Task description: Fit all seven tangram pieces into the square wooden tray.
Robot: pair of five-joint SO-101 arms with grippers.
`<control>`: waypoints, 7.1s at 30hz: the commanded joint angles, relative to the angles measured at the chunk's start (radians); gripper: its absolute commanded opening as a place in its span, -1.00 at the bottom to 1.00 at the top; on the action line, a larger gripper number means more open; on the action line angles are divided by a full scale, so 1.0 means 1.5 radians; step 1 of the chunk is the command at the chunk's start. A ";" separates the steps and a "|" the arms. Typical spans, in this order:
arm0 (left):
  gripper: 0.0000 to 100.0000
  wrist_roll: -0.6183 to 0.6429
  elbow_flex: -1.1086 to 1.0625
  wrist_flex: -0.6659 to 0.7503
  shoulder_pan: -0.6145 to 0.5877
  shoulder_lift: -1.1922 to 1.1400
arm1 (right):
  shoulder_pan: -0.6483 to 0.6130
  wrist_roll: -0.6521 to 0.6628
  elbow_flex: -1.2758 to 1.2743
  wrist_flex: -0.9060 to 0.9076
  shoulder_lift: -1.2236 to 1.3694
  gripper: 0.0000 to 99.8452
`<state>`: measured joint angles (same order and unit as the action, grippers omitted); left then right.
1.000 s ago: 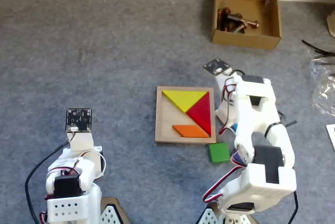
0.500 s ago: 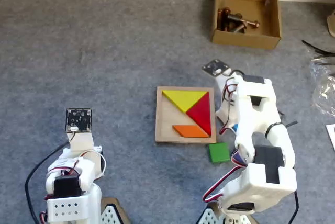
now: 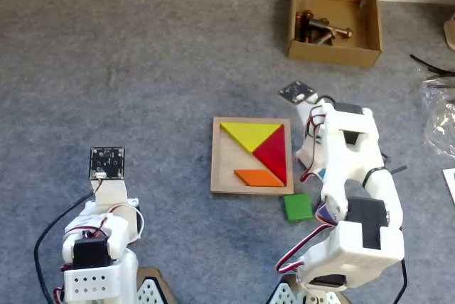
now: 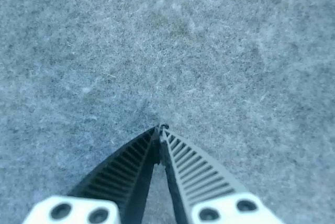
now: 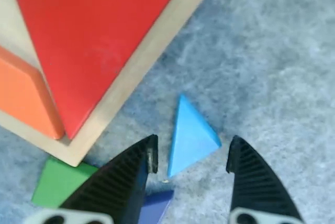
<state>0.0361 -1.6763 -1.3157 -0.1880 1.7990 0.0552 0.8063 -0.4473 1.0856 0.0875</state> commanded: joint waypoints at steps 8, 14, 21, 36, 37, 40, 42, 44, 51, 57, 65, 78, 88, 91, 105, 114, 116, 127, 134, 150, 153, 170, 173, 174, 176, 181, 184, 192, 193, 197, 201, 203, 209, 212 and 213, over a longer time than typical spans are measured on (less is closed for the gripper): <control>-0.99 0.001 -0.014 -0.005 -0.006 -0.005 | 0.022 0.046 0.005 -0.009 -0.033 -0.65; -0.99 0.001 -0.014 -0.005 -0.006 -0.005 | 0.019 0.047 0.005 -0.010 -0.033 -0.65; -0.99 0.001 -0.014 -0.005 -0.006 -0.005 | 0.019 0.071 0.005 -0.011 -0.033 -0.65; -0.99 0.001 -0.014 -0.005 -0.006 -0.005 | 0.002 0.079 0.005 -0.014 -0.033 -0.65; -0.99 0.001 -0.014 -0.005 -0.006 -0.005 | -0.004 0.078 0.005 -0.014 -0.033 -0.65; -0.99 0.001 -0.014 -0.005 -0.006 -0.005 | -0.021 0.075 0.005 -0.014 -0.033 -0.65; -0.99 0.001 -0.014 -0.005 -0.006 -0.005 | -0.031 0.075 0.004 -0.013 -0.033 -0.65; -0.99 0.001 -0.014 -0.005 -0.006 -0.005 | -0.036 0.079 -0.007 -0.014 -0.033 -0.65; -0.99 0.001 -0.014 -0.005 -0.006 -0.005 | -0.041 0.079 -0.023 -0.014 -0.033 -0.65; -0.99 0.001 -0.014 -0.005 -0.006 -0.005 | -0.041 0.080 -0.023 -0.014 -0.033 -0.66; -0.99 0.001 -0.014 -0.005 -0.006 -0.005 | -0.039 0.080 -0.024 -0.013 -0.032 -0.73; -0.99 0.001 -0.014 -0.005 -0.006 -0.005 | -0.038 0.075 -0.024 -0.014 -0.032 -0.81; -0.99 0.001 -0.014 -0.005 -0.006 -0.005 | -0.017 0.075 -0.018 0.017 -0.038 -0.81; -0.99 0.001 -0.014 -0.005 -0.006 -0.005 | -0.017 0.075 0.008 0.057 -0.040 -0.81; -0.99 0.001 -0.014 -0.005 -0.006 -0.005 | -0.047 0.075 0.067 0.123 -0.042 -0.81; -0.99 0.001 -0.014 -0.005 -0.006 -0.005 | -0.118 0.051 0.067 0.124 -0.043 -0.81; -0.99 0.001 -0.014 -0.005 -0.006 -0.005 | -0.119 0.034 0.080 0.125 -0.043 -0.81; -0.99 0.001 -0.014 -0.005 -0.006 -0.005 | -0.135 0.031 0.175 0.230 -0.043 -0.81; -0.99 0.001 -0.014 -0.005 -0.006 -0.005 | -0.193 0.027 0.176 0.238 -0.043 -0.81; -0.99 0.001 -0.014 -0.005 -0.006 -0.005 | -0.248 -0.010 0.315 0.347 -0.042 -0.81; -0.99 0.001 -0.014 -0.005 -0.006 -0.005 | -0.276 -0.011 0.319 0.346 -0.040 -0.81; -0.99 0.001 -0.014 -0.005 -0.006 -0.005 | -0.355 -0.051 0.282 0.292 -0.037 -0.81; -0.99 0.001 -0.014 -0.005 -0.006 -0.005 | -0.364 -0.051 0.245 0.258 -0.037 -0.81; -0.99 0.001 -0.014 -0.005 -0.006 -0.005 | -0.364 -0.052 0.236 0.250 -0.037 -0.81; -0.99 0.001 -0.014 -0.005 -0.006 -0.005 | -0.364 -0.052 0.225 0.241 -0.037 -0.81; -0.99 0.001 -0.014 -0.005 -0.006 -0.005 | -0.364 -0.051 0.225 0.240 -0.037 -0.81; -0.99 0.001 -0.014 -0.005 -0.006 -0.005 | -0.364 -0.051 0.224 0.240 -0.037 -0.81; -0.99 0.001 -0.014 -0.005 -0.006 -0.005 | -0.364 -0.050 0.219 0.237 -0.036 -0.81; -0.99 0.001 -0.014 -0.005 -0.006 -0.005 | -0.364 -0.050 0.218 0.229 -0.036 -0.81; -0.99 0.001 -0.014 -0.005 -0.006 -0.005 | -0.363 -0.049 0.185 0.180 -0.036 -0.81; -0.99 0.001 -0.014 -0.005 -0.006 -0.005 | -0.364 -0.049 0.169 0.153 -0.036 -0.81; -0.99 0.001 -0.014 -0.005 -0.006 -0.005 | -0.364 -0.049 0.168 0.153 -0.036 -0.81; -0.99 0.001 -0.014 -0.005 -0.006 -0.005 | -0.364 -0.047 0.168 0.151 -0.035 -0.81; -0.99 0.001 -0.014 -0.005 -0.006 -0.005 | -0.364 -0.015 0.154 0.126 -0.026 -0.81; -0.99 0.001 -0.014 -0.005 -0.006 -0.005 | -0.364 -0.012 0.146 0.114 -0.018 -0.81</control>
<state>0.0361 -1.6763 -1.3157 -0.1880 1.7990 -0.4803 0.7572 -0.2079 1.3050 0.0875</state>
